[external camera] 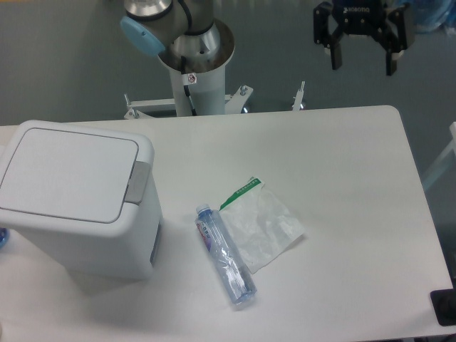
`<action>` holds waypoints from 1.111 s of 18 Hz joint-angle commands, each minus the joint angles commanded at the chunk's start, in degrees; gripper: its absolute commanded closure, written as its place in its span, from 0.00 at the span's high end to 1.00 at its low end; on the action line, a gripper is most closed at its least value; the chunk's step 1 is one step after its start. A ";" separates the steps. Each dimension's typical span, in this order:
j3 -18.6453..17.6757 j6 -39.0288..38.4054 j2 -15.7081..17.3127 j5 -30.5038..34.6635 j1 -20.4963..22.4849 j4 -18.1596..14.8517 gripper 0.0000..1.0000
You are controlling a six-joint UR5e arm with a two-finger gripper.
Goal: Open the trash can
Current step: 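Move the open gripper toward the white trash can's lid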
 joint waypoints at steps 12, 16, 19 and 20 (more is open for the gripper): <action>2.81 -37.06 -3.43 -4.04 -7.29 1.66 1.00; 2.46 -49.45 -5.09 -3.95 -10.98 5.89 1.00; 2.46 -59.03 -6.24 -3.95 -13.53 7.11 1.00; 2.37 -62.02 -6.33 -4.04 -13.80 7.99 1.00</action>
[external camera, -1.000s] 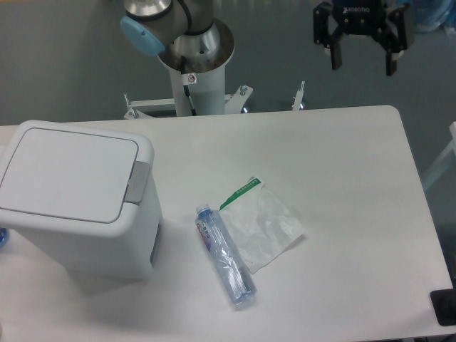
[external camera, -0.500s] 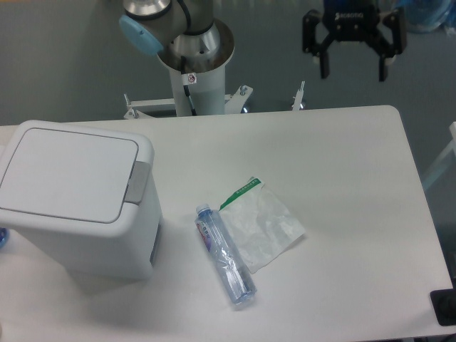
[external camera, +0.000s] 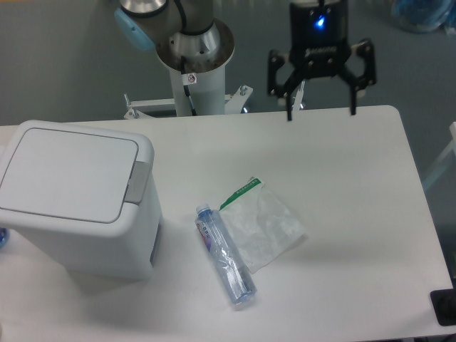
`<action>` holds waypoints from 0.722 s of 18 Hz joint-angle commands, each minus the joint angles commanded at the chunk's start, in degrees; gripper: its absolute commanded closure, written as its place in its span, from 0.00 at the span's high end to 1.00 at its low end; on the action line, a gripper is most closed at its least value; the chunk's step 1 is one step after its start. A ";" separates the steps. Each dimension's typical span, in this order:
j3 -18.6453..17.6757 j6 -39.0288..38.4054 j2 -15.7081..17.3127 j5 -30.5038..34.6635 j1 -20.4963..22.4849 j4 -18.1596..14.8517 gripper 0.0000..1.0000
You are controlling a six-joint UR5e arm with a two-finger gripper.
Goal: Open the trash can
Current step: 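Move the open gripper toward the white trash can's lid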
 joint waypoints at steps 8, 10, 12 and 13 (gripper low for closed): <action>-0.44 -16.63 -3.86 0.00 -8.70 3.26 1.00; -0.62 -17.52 -4.04 -0.52 -9.93 3.26 1.00; -0.70 -20.14 -4.66 -1.49 -10.72 3.26 1.00; -0.79 -21.55 -4.83 -1.67 -11.33 3.26 1.00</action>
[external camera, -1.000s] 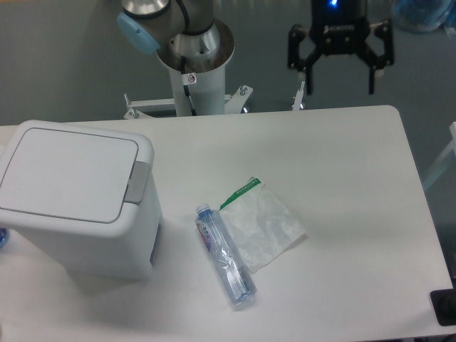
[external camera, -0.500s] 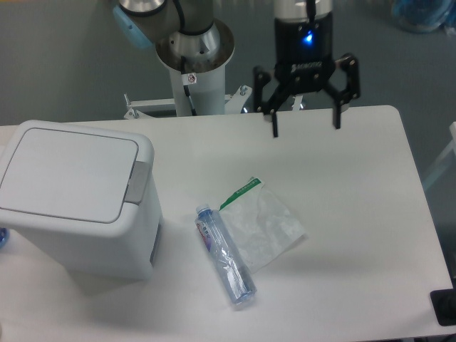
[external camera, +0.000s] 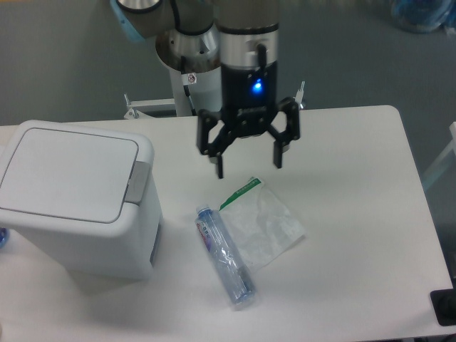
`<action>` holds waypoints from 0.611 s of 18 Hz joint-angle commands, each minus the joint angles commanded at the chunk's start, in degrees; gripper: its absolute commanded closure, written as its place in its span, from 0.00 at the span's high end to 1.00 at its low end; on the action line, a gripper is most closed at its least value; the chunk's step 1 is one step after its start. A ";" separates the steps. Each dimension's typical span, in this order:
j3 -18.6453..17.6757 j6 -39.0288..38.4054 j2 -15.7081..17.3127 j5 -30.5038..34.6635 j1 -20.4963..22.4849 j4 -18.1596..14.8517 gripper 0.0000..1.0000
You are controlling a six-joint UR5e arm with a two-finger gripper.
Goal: Open the trash can
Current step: 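Move the open gripper toward the white trash can's lid, then lower the gripper fingers onto the lid's grey tab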
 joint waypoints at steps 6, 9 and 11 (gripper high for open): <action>-2.37 -0.54 -0.35 -0.18 -3.52 0.44 1.00; -2.55 -0.63 -0.27 -0.35 -3.87 0.35 1.00; -2.64 -0.63 -0.18 -0.79 -4.57 0.44 1.00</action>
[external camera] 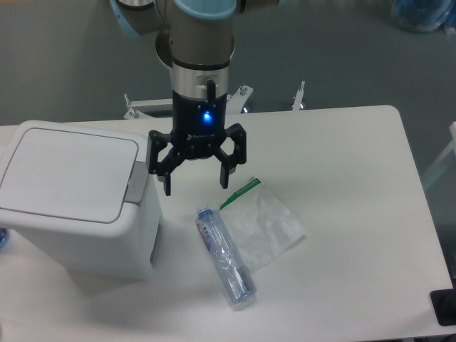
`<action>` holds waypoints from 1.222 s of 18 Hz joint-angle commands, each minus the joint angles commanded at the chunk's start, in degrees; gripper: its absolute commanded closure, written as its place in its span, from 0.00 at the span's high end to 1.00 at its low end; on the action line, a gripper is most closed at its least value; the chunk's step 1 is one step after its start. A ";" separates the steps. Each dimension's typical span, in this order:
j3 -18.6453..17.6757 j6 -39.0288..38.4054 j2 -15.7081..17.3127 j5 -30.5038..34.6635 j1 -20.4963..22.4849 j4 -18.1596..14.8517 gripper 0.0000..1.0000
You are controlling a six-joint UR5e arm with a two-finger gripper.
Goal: Open the trash can
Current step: 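Lower the gripper fingers onto the lid's grey tab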
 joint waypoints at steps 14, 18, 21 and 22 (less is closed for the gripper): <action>-1.41 0.00 0.62 -0.18 -0.71 0.00 1.00; -1.41 0.09 0.44 -0.09 -0.80 0.00 1.00; -1.41 0.00 0.18 -0.09 -0.88 0.00 1.00; -1.49 0.09 0.18 -0.09 -0.88 0.00 1.00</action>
